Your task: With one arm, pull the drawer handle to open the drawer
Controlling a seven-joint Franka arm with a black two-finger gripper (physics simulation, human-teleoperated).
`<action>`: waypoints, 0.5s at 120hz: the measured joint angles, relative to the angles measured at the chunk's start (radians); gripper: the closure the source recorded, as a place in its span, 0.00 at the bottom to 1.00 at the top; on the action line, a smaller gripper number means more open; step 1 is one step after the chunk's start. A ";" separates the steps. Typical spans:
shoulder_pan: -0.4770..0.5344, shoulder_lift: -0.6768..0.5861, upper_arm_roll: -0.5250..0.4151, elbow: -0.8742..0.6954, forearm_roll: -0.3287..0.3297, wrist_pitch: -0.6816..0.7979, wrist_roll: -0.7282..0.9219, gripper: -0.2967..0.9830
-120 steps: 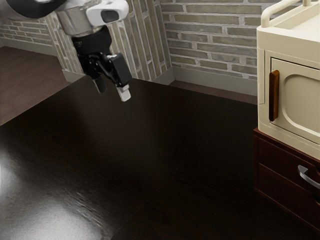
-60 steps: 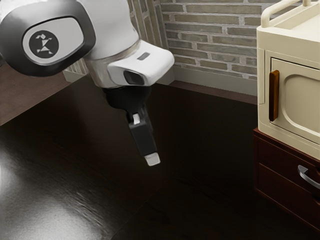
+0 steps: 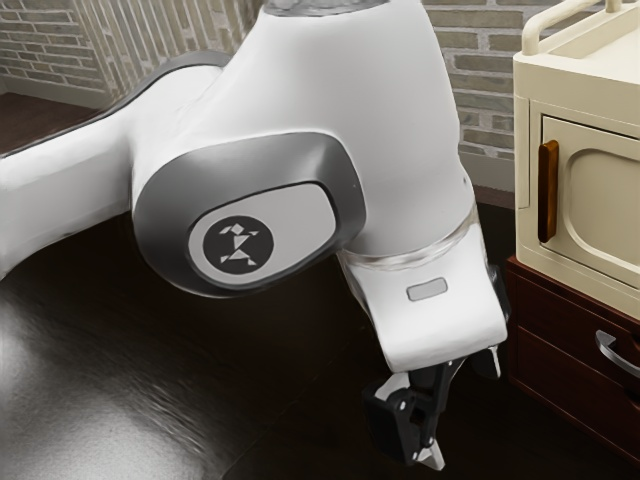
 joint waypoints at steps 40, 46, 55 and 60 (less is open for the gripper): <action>0.049 0.081 -0.002 0.018 -0.009 0.108 0.198 0.23; 0.057 0.099 -0.004 0.029 -0.011 0.118 0.213 0.23; 0.053 0.109 -0.005 0.037 -0.012 0.130 0.226 0.23; 0.042 0.112 -0.006 0.039 -0.012 0.134 0.229 0.23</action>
